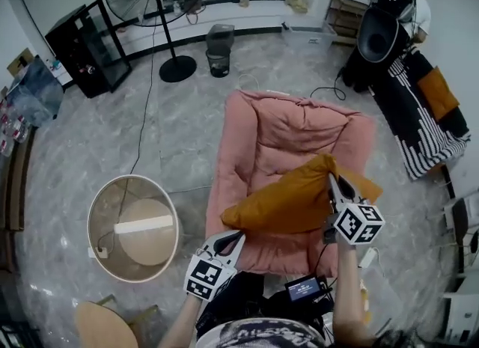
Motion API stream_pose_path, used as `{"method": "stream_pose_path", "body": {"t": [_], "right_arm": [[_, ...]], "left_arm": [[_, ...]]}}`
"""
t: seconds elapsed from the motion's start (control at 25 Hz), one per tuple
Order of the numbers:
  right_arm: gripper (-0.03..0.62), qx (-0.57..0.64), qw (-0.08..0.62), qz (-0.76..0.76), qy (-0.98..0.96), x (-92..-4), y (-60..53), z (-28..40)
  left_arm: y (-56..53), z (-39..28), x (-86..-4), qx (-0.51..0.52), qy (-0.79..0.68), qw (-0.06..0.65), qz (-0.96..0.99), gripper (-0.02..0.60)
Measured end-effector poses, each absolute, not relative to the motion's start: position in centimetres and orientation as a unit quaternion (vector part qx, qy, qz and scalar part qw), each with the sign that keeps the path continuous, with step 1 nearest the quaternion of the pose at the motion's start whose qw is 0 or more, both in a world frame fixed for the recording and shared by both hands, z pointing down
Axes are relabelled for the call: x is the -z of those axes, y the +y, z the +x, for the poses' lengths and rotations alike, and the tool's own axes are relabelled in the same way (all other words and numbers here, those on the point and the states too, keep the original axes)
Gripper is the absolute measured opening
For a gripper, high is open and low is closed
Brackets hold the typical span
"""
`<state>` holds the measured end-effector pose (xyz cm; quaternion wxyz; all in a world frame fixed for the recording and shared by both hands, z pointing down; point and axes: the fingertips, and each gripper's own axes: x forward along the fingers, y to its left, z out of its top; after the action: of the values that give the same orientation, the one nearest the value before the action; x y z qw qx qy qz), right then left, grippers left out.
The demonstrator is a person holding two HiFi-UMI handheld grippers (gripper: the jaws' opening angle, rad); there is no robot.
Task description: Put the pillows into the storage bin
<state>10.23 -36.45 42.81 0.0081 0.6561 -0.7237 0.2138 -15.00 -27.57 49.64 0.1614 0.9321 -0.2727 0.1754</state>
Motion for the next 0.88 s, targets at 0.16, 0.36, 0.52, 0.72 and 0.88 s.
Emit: {"method": "stream_pose_path", "body": {"t": [0.16, 0.36, 0.52, 0.72, 0.88], "right_arm": [[0.025, -0.201, -0.049, 0.692, -0.692, -39.5, -31.7, 13.1], [0.023, -0.157, -0.109, 0.742, -0.643, -35.1, -25.8, 17.3], [0.023, -0.119, -0.135, 0.782, -0.596, -31.8, -20.7, 21.3], [0.021, -0.08, -0.178, 0.841, -0.505, -29.7, -11.2, 26.3], [0.02, -0.042, -0.21, 0.87, -0.444, -27.6, -3.6, 28.4]], "left_arm": [[-26.5, -13.3, -48.8, -0.173, -0.237, 0.167, 0.941, 0.012], [-24.9, -9.1, -48.0, -0.177, -0.153, 0.141, 0.962, 0.012], [-23.2, -4.6, -46.8, -0.176, -0.08, 0.119, 0.974, 0.012], [-19.1, 0.3, -46.8, -0.18, 0.026, 0.096, 0.979, 0.012], [-15.7, 3.4, -47.1, -0.187, 0.102, 0.083, 0.973, 0.012]]}}
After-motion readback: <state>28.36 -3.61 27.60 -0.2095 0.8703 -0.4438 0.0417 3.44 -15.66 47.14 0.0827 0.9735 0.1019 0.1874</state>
